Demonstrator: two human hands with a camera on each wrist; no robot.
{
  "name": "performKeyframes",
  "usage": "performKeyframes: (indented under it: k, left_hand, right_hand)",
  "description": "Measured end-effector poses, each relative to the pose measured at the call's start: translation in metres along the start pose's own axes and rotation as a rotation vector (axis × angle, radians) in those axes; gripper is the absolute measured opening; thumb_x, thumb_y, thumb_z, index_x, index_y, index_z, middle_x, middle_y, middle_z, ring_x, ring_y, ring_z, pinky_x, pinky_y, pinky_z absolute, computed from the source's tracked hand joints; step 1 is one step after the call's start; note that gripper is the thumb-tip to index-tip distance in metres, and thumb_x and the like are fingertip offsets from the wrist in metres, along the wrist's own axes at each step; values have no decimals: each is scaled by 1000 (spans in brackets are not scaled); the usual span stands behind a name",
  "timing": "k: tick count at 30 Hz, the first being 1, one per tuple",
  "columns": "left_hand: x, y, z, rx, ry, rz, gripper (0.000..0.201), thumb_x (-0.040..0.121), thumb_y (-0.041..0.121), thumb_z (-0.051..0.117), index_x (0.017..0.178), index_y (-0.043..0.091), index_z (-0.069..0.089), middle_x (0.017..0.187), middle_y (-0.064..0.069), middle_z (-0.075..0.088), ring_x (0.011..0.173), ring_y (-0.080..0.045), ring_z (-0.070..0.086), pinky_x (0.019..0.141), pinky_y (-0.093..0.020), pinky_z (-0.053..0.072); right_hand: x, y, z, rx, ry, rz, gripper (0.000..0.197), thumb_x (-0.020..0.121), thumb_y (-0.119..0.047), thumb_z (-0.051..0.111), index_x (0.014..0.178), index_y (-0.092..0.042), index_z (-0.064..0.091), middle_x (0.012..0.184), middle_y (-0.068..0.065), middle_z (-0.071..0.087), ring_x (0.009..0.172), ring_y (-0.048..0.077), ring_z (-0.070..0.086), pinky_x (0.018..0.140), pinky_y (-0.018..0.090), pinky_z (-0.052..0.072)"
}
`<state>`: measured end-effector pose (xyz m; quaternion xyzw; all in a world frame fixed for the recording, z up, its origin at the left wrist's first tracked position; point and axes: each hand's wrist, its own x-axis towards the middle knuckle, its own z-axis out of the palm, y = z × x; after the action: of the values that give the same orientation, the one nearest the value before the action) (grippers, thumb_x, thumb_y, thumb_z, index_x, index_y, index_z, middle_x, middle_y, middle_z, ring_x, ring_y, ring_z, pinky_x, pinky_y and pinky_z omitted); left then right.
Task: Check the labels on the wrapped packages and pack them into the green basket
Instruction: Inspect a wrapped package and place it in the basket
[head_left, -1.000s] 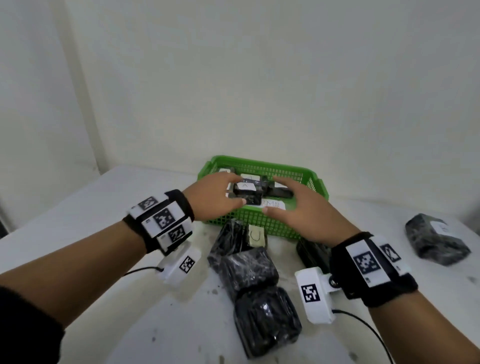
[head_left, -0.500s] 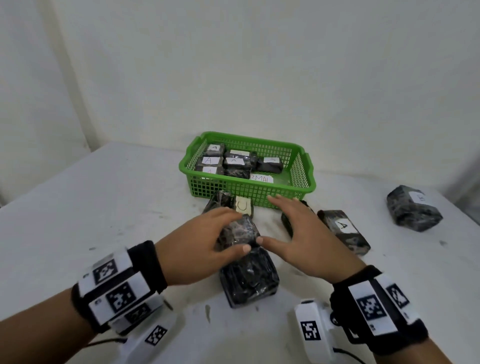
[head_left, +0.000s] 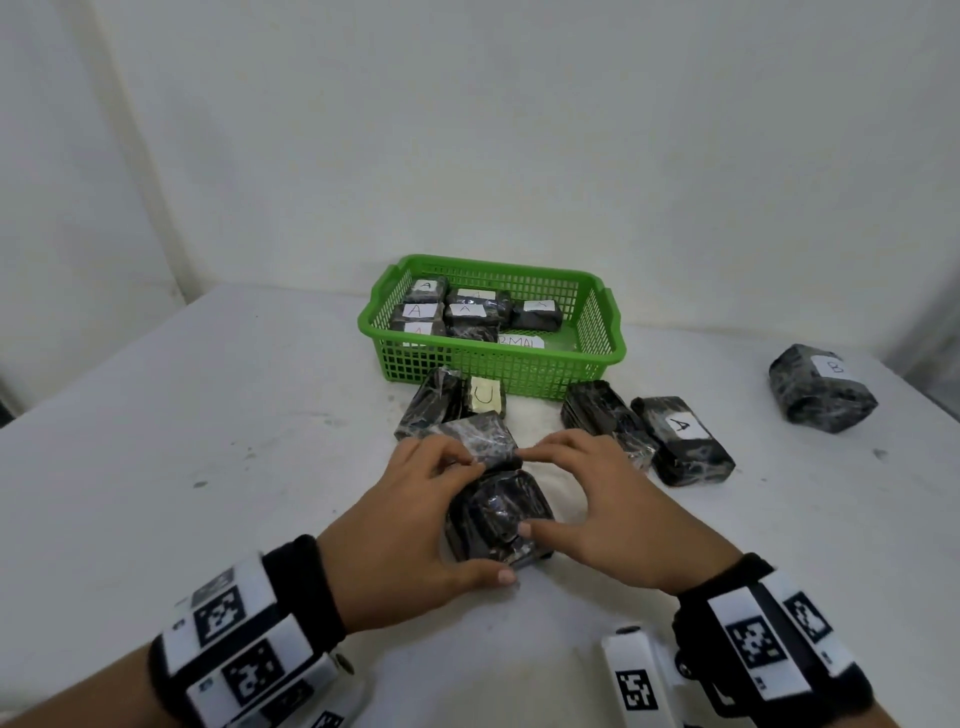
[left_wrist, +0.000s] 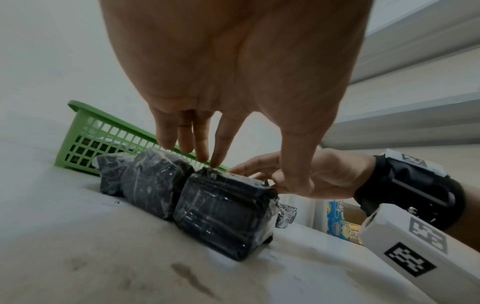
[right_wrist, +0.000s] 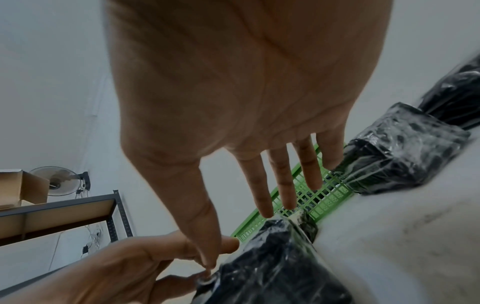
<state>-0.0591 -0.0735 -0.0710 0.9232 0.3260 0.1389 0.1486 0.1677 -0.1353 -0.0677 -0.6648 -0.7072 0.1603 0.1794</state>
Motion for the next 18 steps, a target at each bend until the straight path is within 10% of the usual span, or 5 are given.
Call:
performKeyframes:
  k: [5,10,18]
  left_hand:
    - [4,1,3,65,-73,-47,93,65,72,73,141,28,45,127,10,32,122,-10,34,107,-25,38]
    - [11,3,3,57,-90,-85,77,70,56,77,136,26,50,122,6,37,115,-13,45,100,-28,44]
    - [20,5,-2,17,-166,-128,82,68,57,78,139,29,48,119,5,38,115,-14,43,100,-30,46]
  right_hand:
    - [3,1,7,39,-108,-38,88,76,-49,86,152,-39,44,139,-21,45,133,3,40,110,22,34]
    - [9,5,11,87,-65,-27,80,71,-30,92,142,-33,54,132,-18,54,119,-4,52,93,-2,34]
    - [5,4,6,191,-26,-46,68,71,-35,91,133,-33,61,125,-20,60,116,-1,58,100,17,48]
